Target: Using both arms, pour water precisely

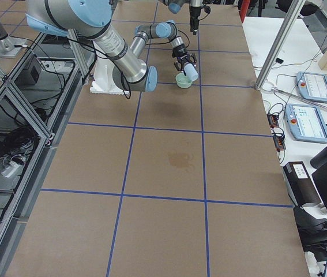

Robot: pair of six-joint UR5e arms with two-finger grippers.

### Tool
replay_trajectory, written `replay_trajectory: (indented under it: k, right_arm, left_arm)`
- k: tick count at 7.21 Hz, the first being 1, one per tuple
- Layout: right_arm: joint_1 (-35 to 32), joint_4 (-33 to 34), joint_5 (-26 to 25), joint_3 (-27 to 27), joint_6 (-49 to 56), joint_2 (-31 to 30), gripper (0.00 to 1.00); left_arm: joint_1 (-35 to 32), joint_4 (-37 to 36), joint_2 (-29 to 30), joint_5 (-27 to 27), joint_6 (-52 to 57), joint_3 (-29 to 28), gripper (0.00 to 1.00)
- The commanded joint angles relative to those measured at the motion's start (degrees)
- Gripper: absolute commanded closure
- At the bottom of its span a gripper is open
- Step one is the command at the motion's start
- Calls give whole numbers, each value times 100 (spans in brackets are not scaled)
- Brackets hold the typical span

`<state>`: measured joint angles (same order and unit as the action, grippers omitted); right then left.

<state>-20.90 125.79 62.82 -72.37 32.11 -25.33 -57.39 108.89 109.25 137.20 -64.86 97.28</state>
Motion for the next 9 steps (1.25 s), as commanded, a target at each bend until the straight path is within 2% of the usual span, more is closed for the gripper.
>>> replay_trajectory:
  k: [1,3,5,6,7,8,9]
  right_arm:
    - [138,252,-357,30,111,-15,100]
    - [138,131,-332,-101,7,20,100]
    - [121,-562,-323,-460,-588,-312,100]
    - [86,-634,-201,-627,-975,-340,100]
    - [-19,-791,322,-742,-1657,-349,100]
    - [-124,-793,545,-935,-2473,-410,100]
    - [-203,-889,582,-1598,-2586,-933,100]
  left_arm:
    - [0,1,-9,0,0,2,5]
    - [0,1,0,0,0,2,5]
    - [0,1,-9,0,0,11,5]
    - [0,1,0,0,0,19,5]
    - [0,1,0,0,0,11,5]
    - [0,1,0,0,0,11,5]
    - [0,1,0,0,0,19,5]
